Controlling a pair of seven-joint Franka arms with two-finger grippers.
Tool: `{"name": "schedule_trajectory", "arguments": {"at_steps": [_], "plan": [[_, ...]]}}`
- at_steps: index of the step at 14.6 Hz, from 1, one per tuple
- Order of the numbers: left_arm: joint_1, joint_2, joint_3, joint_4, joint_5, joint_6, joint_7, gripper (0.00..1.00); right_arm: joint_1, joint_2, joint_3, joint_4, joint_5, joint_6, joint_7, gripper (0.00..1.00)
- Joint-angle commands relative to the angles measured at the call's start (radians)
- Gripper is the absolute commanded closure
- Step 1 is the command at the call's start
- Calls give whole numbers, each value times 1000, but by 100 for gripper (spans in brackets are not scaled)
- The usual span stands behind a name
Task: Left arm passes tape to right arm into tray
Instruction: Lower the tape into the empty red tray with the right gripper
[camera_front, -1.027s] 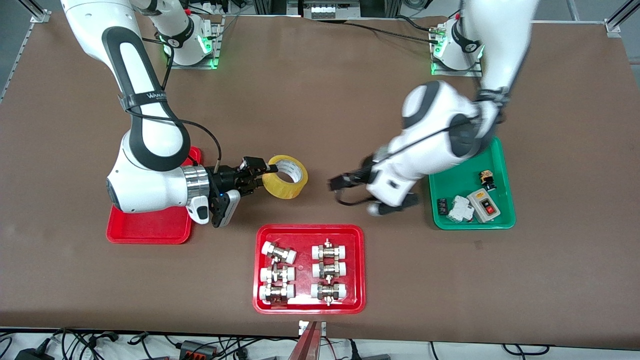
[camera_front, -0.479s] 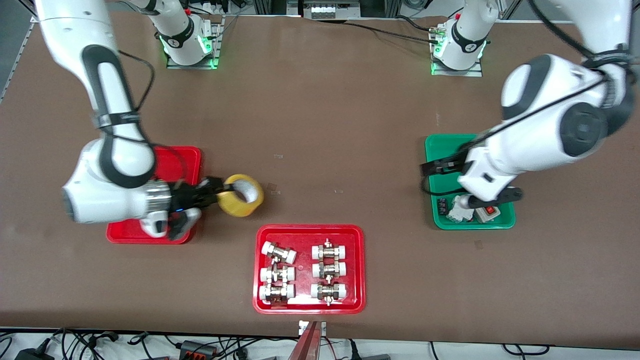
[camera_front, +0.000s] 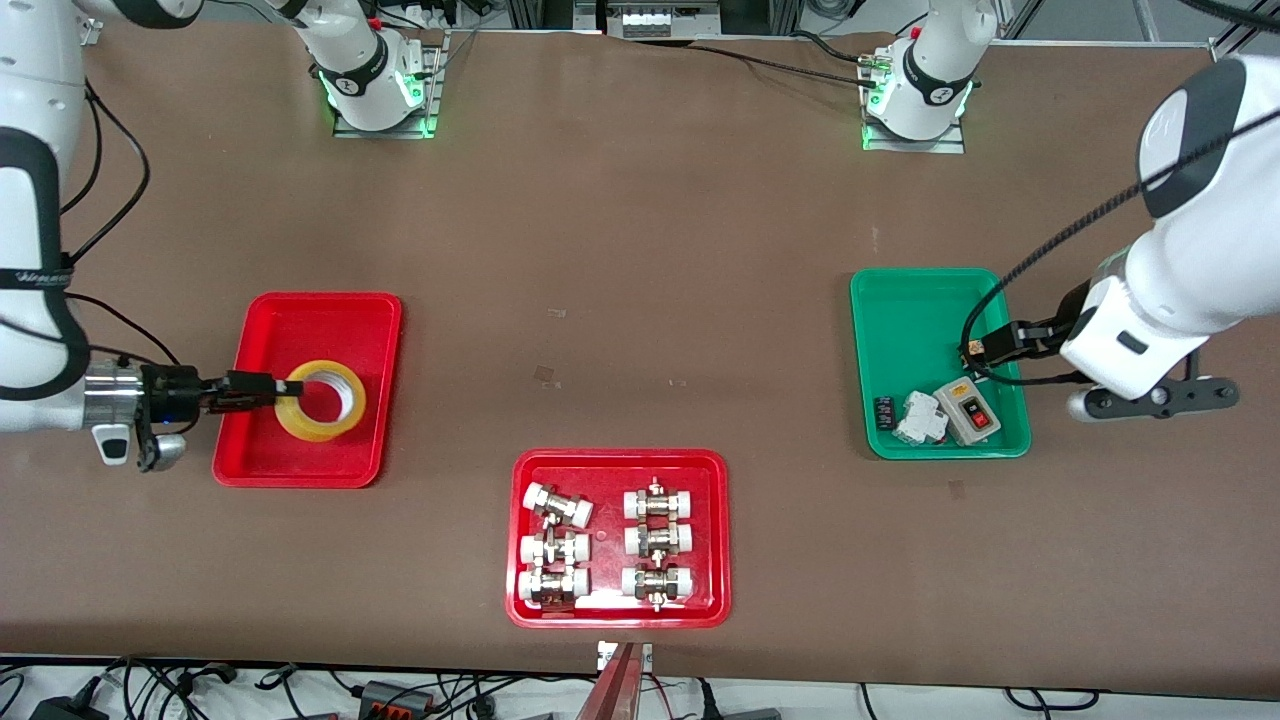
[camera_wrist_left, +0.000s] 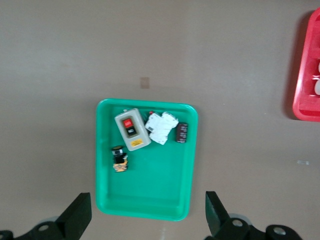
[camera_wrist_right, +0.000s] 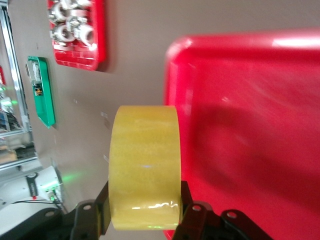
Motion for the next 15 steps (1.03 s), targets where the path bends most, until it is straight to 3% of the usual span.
{"name": "schedule_trajectory", "arguments": {"at_steps": [1,3,5,8,13,15], "plan": [[-1,-83,-11,-115,31,-12,-6,0,-13,19,25,-2,-2,-19,2,75],[19,-123,-10,-183,24,-1,-7,0,-11,33,25,-11,-2,-18,2,60],[28,-147,-11,-222,23,38,-7,0,-11,39,25,-10,-3,-16,2,0],[60,-259,-11,-394,20,175,-6,0,-6,38,25,-8,-23,-13,4,0],[83,-244,-10,-373,18,187,8,0,4,45,25,-10,-23,-7,4,0],[83,-260,-13,-376,27,136,-7,0,4,45,25,-10,-28,-3,2,0]]}}
